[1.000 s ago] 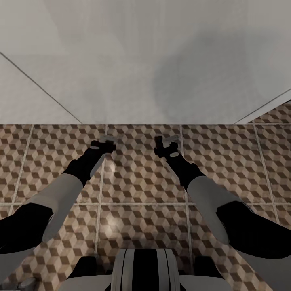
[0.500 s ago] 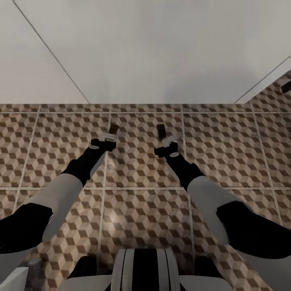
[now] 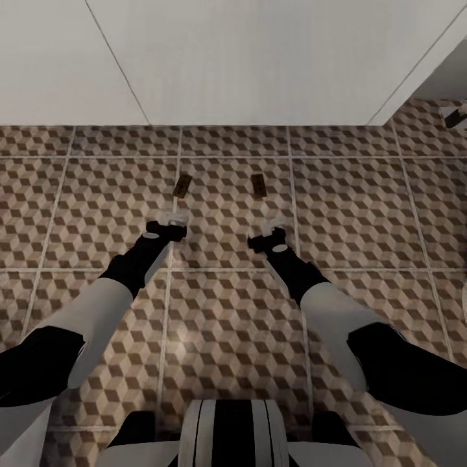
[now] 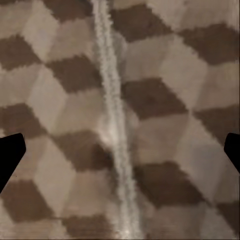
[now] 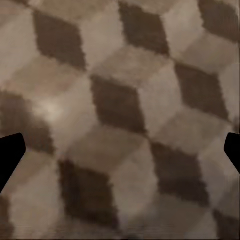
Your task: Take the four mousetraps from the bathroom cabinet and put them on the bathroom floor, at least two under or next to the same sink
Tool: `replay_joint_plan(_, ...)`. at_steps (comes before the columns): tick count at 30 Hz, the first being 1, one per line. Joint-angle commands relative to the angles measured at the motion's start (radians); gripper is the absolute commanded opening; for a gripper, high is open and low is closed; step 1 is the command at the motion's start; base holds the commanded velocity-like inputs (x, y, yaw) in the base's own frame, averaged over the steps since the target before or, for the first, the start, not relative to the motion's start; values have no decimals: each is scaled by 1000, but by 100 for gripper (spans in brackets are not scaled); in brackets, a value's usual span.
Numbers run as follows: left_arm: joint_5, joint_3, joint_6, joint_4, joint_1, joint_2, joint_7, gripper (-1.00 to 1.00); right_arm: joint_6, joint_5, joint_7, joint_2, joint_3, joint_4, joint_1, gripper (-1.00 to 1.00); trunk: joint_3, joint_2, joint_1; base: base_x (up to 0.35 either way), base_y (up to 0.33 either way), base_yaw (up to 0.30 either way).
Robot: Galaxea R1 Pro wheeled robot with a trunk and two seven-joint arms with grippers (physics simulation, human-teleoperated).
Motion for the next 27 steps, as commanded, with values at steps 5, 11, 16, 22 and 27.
replay_joint_plan(5,8,-7,5,-4,0,1,9,100,8,10,-5,0,4,-2,0,100,0,0,-1,-334,0,0)
replay_joint_plan(11,8,-7,5,-5,0,1,9,100,8,11,-5,-1,4,-2,0,100,0,0,-1,-335,0,0)
replay_joint_plan(16,8,-7,4,-8,-1,2,9,100,8,11,-5,-1,4,-2,0,100,0,0,-1,-335,0,0)
replay_joint_plan(22,8,-8,3,-19,-1,3,9,100,9,11,-5,-1,4,-2,0,100,0,0,-1,-335,0,0)
replay_joint_plan(27,8,-8,3,-24,-1,6,9,100,9,11,-4,-1,4,-5,0,100,0,0,-1,-335,0,0)
